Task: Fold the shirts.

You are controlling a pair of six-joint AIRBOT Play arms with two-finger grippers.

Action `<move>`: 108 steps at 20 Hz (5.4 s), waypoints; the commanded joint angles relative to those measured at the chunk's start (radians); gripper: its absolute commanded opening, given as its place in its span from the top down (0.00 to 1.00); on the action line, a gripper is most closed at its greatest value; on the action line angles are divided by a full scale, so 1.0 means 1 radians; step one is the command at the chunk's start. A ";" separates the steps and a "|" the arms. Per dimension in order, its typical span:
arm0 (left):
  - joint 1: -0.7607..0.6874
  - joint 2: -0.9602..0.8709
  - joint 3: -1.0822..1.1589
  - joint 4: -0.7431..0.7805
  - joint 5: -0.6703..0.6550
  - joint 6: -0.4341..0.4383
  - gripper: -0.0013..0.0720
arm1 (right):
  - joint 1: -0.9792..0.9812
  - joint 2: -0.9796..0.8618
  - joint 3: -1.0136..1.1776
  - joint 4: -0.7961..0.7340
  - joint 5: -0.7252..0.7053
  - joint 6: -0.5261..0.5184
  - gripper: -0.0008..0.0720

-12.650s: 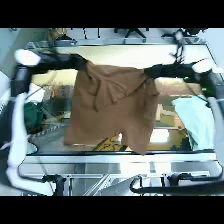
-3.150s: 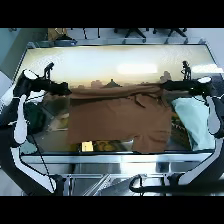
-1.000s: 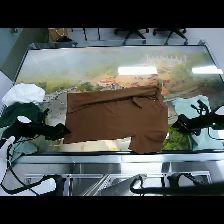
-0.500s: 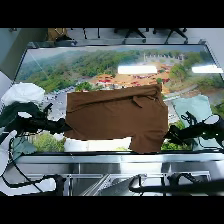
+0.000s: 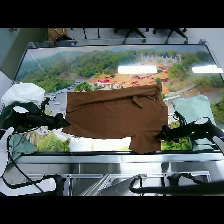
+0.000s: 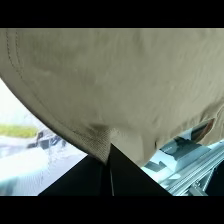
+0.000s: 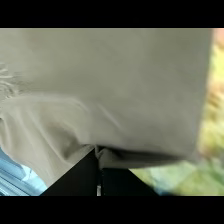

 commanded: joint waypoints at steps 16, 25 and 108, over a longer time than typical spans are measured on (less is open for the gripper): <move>-0.038 0.171 0.040 0.323 -0.066 -0.266 0.97 | 0.003 0.258 0.148 0.082 -0.018 -0.005 0.96; -0.097 -0.122 0.363 0.323 -0.030 -0.348 0.97 | 0.038 -0.203 0.503 0.419 -0.155 -0.314 0.96; -0.387 0.101 0.764 0.009 -0.121 -0.281 0.97 | 0.526 -0.129 0.729 0.456 -0.115 -0.221 0.96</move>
